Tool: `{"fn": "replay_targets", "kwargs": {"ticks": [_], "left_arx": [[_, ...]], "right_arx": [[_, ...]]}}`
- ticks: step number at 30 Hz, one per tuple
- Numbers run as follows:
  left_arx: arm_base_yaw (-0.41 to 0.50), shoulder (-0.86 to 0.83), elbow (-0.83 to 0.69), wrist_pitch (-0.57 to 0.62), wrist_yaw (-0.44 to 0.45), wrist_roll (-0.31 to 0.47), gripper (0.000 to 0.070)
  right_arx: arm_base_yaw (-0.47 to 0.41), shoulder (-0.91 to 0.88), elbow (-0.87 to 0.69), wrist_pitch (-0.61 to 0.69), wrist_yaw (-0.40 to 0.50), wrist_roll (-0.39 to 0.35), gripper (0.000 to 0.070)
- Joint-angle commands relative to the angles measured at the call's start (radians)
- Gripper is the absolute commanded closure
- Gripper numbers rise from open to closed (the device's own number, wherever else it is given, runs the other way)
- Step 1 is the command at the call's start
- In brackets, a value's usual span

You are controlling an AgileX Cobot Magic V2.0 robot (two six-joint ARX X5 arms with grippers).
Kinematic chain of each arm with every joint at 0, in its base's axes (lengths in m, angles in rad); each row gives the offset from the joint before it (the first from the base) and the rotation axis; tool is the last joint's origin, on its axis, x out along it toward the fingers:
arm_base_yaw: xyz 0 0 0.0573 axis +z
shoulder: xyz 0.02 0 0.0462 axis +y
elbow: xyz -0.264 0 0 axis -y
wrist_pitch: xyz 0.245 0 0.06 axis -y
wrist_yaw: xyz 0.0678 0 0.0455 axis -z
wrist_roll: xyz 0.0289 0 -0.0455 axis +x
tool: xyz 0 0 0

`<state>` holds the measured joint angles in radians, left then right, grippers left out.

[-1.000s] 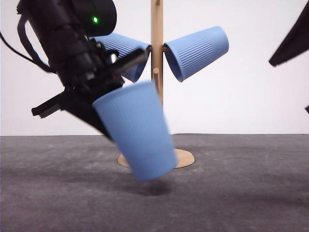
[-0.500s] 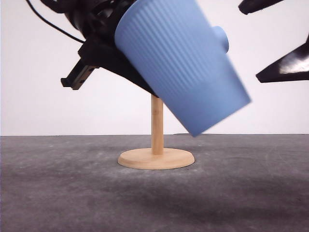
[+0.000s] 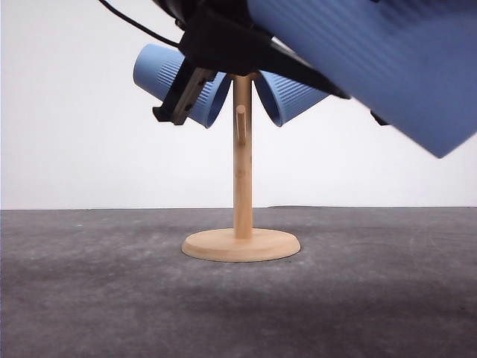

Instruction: Place three cups

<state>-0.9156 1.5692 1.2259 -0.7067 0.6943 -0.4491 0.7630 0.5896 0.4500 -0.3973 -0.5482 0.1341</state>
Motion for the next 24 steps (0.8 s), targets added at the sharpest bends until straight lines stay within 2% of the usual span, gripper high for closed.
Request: {"fn": "replay_targets", "kwargs": {"ticks": [1,3,5,10,12,15,18,20,24], "left_arx": [[-0.016,0.010,0.026,0.007,0.013,-0.013,0.0700],[-0.021,0.010,0.026,0.007,0.013,-0.013,0.0700],[-0.023,0.010,0.026,0.009,0.013,-0.013,0.0700],[-0.022,0.010,0.026,0.009,0.017,-0.011,0.0690],[-0.020,0.010,0.026,0.007,0.030,-0.008,0.0619],[-0.009,0.010,0.026,-0.002,0.055,0.003,0.0411],[0.009,0.010,0.026,-0.024,0.064,0.035,0.0277],[0.026,0.008,0.026,-0.046,0.064,0.066,0.0252],[0.081,-0.009,0.026,-0.103,0.061,0.153,0.0252]], "right_arx": [[0.019,0.004,0.011,0.007,0.007,-0.010,0.0211],[0.031,0.004,0.011,0.007,0.007,-0.005,0.0278],[0.040,0.004,0.011,0.006,0.007,0.007,0.0308],[0.042,0.003,0.011,-0.007,0.007,0.047,0.0314],[0.042,0.003,0.012,-0.020,0.006,0.074,0.0314],[0.042,0.000,0.013,-0.053,-0.001,0.121,0.0314],[0.041,-0.011,0.013,-0.094,0.000,0.184,0.0313],[0.041,-0.013,0.013,-0.118,-0.003,0.231,0.0313],[0.040,-0.018,0.014,-0.155,-0.013,0.345,0.0313]]}}
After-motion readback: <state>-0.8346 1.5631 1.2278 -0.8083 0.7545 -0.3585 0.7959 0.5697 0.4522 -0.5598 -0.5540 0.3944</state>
